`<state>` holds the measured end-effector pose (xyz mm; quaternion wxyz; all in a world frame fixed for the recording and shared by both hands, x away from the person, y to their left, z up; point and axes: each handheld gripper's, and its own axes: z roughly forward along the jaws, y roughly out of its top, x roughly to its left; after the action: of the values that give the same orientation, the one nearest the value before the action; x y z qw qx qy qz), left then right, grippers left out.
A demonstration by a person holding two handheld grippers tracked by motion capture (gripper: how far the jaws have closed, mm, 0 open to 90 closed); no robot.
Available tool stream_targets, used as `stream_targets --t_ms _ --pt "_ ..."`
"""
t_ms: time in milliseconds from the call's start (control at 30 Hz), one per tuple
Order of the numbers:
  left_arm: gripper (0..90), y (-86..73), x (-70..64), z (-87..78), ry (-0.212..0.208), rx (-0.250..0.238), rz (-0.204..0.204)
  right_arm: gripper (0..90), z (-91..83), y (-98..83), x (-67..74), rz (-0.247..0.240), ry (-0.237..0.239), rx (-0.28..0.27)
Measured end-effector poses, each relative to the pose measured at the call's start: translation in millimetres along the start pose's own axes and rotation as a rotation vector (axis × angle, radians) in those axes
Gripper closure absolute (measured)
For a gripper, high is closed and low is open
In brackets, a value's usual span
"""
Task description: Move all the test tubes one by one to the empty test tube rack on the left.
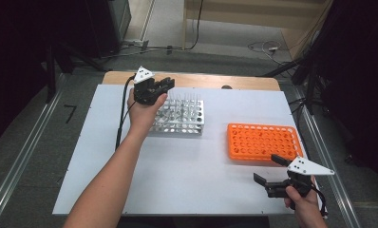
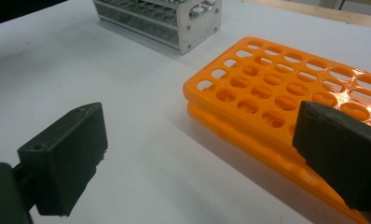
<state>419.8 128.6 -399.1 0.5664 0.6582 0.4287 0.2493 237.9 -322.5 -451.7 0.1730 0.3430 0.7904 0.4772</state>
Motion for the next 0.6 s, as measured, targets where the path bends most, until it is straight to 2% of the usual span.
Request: stream_targets --t_ms 233,367,600 --pt "76.0 -2.6 5.6 11.3 0.036 0.000 -0.003 1.7 -0.6 -0.8 -0.8 0.010 0.001 -0.002" --pt "76.0 -7.2 5.8 17.6 0.053 0.022 0.023 1.7 -1.3 -1.1 -0.9 0.009 0.000 -0.004" --pt "76.0 -16.4 0.6 24.5 0.059 0.066 0.068 1.7 -1.8 -1.9 -1.9 0.016 0.002 -0.008"
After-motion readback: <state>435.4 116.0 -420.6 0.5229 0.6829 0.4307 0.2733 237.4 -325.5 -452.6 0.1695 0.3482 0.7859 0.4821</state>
